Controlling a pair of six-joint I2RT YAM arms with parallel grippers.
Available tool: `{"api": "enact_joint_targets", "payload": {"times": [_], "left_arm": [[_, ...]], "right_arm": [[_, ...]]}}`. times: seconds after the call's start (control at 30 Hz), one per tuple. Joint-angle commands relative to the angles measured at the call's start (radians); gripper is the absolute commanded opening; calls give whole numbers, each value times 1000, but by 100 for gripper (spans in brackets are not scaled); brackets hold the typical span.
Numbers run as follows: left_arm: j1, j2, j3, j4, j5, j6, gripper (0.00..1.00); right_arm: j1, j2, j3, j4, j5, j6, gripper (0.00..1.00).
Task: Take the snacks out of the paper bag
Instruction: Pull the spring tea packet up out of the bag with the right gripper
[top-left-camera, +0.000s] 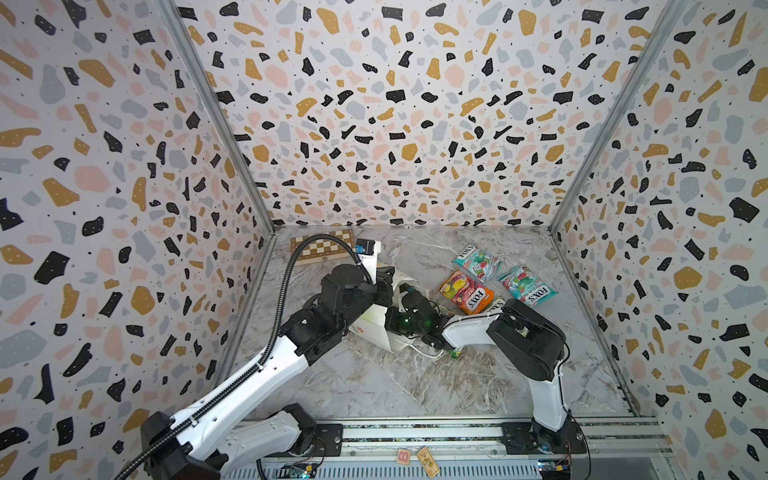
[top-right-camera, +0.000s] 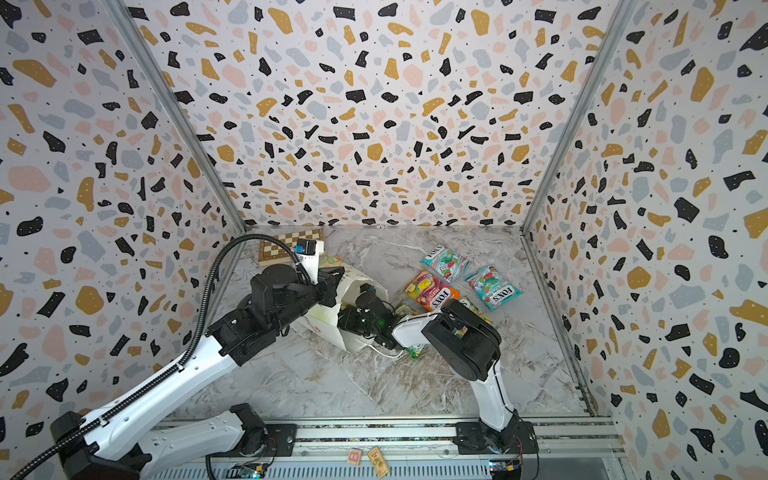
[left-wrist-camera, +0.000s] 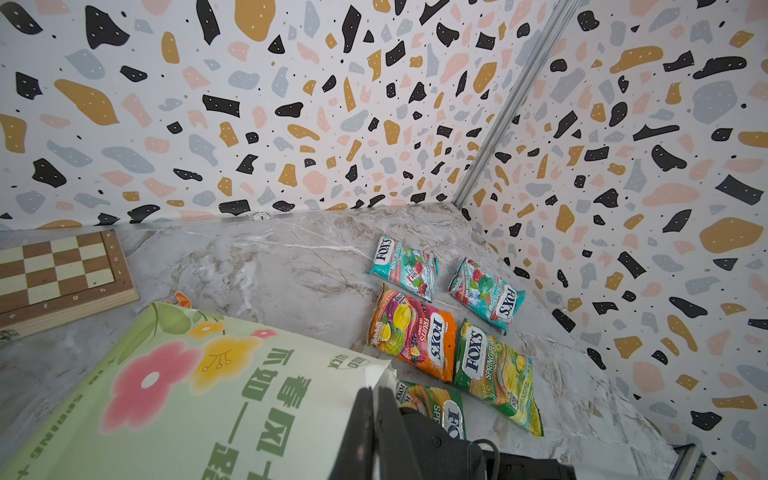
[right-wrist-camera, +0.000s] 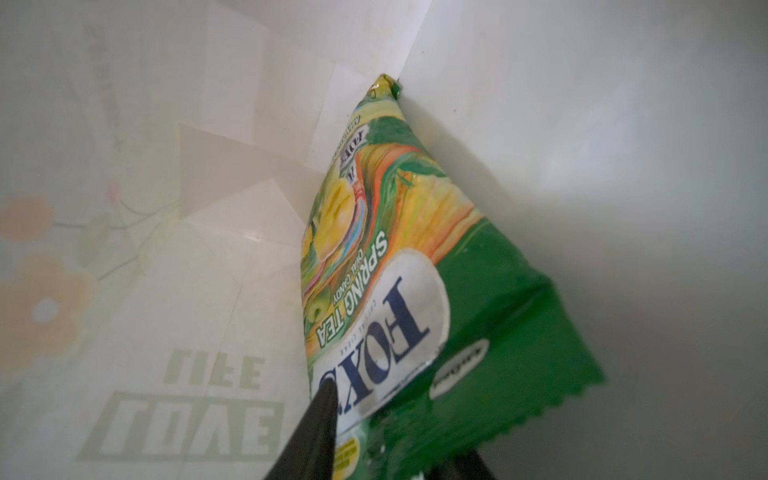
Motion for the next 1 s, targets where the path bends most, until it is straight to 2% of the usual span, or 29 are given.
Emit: {"api": "enact_joint_targets", "payload": {"times": [0.0,0.13,0.53,0.97], "left_arm": [[-2,-30,8,53,12,8,0],[-1,-36,9,41,-3,14,0],[-2,-44,-6,0,-127,27,0],[-1,-20,-14,-9,-183,15,0]], "right_arm": [[0,2,31,54,39,10,21],[-1,-3,38,58,28,-37,0],[2,-155,-18,-14,10,-244,0],[3,-326,-40,-166,-60,-408,0]]}}
